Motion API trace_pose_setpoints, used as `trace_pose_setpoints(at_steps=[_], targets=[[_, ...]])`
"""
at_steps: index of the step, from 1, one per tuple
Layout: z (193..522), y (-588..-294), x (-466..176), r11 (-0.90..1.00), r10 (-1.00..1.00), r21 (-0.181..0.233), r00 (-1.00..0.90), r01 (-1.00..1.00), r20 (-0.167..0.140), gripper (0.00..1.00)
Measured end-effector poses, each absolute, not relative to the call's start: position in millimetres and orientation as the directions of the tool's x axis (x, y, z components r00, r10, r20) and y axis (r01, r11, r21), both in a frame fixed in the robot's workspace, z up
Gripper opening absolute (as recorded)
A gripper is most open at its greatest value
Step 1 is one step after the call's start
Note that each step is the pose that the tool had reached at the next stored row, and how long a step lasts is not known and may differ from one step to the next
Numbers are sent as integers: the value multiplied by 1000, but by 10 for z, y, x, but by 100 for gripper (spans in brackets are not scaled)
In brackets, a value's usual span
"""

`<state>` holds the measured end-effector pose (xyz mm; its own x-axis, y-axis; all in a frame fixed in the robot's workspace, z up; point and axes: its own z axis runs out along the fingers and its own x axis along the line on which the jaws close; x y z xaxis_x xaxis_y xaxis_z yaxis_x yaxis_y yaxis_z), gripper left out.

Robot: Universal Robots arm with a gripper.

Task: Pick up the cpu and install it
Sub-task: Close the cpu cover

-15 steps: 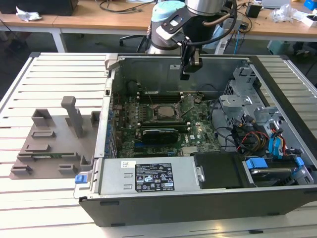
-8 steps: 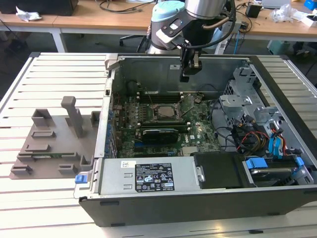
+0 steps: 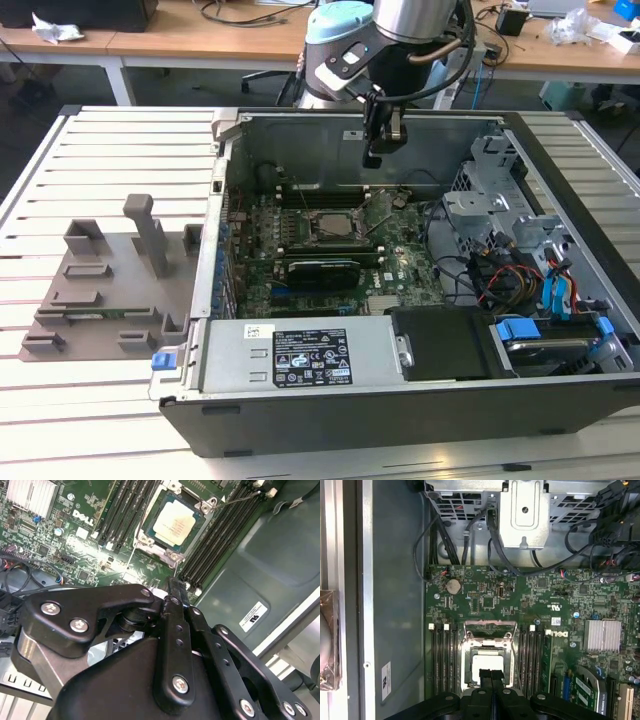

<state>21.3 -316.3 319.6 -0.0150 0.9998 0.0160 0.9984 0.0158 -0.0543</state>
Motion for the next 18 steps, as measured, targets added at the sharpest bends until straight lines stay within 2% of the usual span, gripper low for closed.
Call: trace_pose_setpoints(at_steps=[18], targets=[[3024, -3163, 236, 16, 1000, -54, -15, 998, 16, 11]])
